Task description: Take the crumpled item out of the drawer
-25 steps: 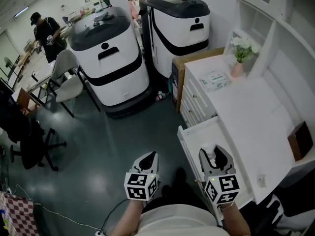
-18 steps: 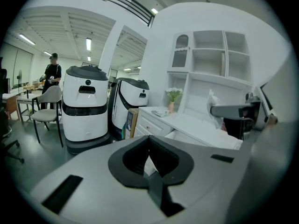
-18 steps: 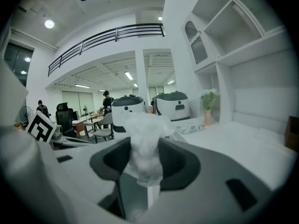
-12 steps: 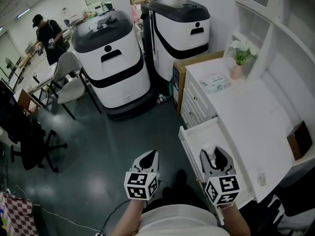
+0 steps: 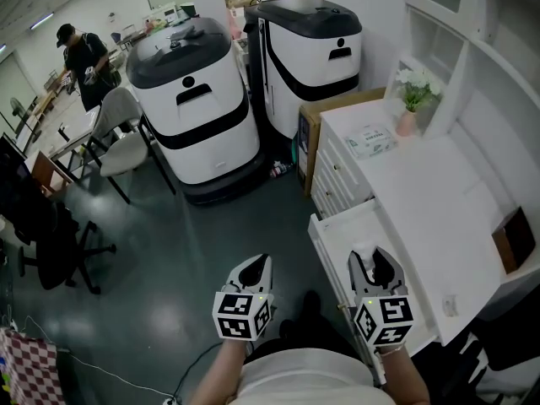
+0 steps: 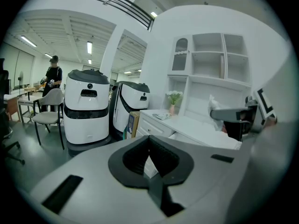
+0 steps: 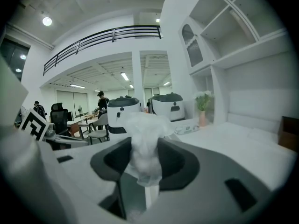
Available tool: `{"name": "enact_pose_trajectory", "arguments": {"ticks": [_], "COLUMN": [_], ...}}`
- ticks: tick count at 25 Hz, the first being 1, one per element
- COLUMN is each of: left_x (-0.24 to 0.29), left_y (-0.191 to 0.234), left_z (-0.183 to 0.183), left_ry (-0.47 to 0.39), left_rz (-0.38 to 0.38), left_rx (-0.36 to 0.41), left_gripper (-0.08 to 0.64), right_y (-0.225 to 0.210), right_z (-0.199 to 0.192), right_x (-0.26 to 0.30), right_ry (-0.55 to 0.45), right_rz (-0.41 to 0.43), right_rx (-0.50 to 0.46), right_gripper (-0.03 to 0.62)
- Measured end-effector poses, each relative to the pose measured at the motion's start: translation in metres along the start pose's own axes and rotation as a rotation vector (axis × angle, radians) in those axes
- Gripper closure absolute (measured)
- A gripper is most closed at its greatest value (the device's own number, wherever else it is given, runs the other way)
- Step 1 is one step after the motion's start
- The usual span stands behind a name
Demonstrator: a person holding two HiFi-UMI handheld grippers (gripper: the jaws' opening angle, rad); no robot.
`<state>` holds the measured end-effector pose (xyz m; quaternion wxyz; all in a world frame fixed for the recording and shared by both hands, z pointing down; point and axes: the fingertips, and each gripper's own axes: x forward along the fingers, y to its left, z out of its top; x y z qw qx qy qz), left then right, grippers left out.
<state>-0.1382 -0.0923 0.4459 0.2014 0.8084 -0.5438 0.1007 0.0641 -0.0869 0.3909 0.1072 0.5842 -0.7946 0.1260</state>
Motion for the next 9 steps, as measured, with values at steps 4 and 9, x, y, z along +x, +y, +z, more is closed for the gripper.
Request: {"name": "enact_pose_trajectory", "arguments": {"ticks": [4, 9], "left_x": [0.0000, 0.0004], "left_y": [0.0004, 0.0010], "left_z": [0.0002, 0.0017], "left_ry": [-0.005, -0.006], "left_rz": [0.001, -0.004], "left_rx": [-0.001, 0.003], "left_gripper": [0.566, 0.566], "right_y": [-0.0050, -0.0066], "right_z": [-0.0011, -0.0017], "right_x": [-0.0006, -0.0004], "right_ry": [-0.002, -0.003], "right_rz": [-0.012, -0.017], "right_rx": [0.005, 0.016], "right_gripper": [0.420, 0.422]}}
